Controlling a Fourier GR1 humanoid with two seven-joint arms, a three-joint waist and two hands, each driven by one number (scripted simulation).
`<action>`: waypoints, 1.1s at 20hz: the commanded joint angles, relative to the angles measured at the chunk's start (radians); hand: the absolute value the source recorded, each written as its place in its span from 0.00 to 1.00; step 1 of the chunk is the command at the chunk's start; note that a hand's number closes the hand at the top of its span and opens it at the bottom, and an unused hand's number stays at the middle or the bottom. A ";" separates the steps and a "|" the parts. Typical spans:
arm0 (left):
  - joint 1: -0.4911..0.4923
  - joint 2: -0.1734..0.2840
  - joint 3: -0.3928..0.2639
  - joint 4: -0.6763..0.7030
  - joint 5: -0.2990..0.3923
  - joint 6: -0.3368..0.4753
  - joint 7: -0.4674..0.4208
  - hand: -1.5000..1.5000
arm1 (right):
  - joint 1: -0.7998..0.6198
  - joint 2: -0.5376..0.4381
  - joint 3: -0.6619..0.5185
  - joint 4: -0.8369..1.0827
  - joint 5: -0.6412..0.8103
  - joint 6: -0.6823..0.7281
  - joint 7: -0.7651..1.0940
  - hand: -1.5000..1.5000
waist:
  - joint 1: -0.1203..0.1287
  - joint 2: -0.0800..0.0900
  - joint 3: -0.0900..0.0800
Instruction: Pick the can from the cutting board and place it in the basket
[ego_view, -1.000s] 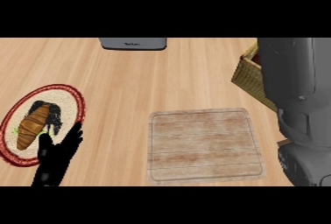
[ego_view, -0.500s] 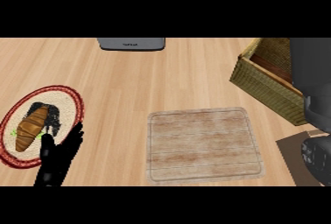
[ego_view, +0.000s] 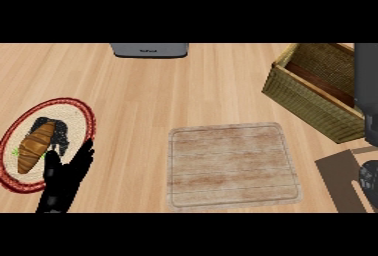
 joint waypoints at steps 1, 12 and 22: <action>0.048 -0.016 -0.008 0.065 -0.022 -0.004 -0.073 0.50 | 0.054 -0.024 -0.064 -0.004 -0.088 -0.126 -0.044 1.00 | -0.001 0.005 -0.008; -0.025 0.017 0.049 0.052 0.014 -0.019 0.015 0.50 | 0.221 -0.060 -0.025 0.034 -0.010 -0.175 0.027 1.00 | -0.015 0.005 -0.010; 0.031 -0.039 0.013 0.034 -0.005 -0.017 -0.013 0.50 | 0.312 -0.086 0.078 -0.135 -0.087 0.048 -0.044 0.00 | -0.021 -0.005 -0.009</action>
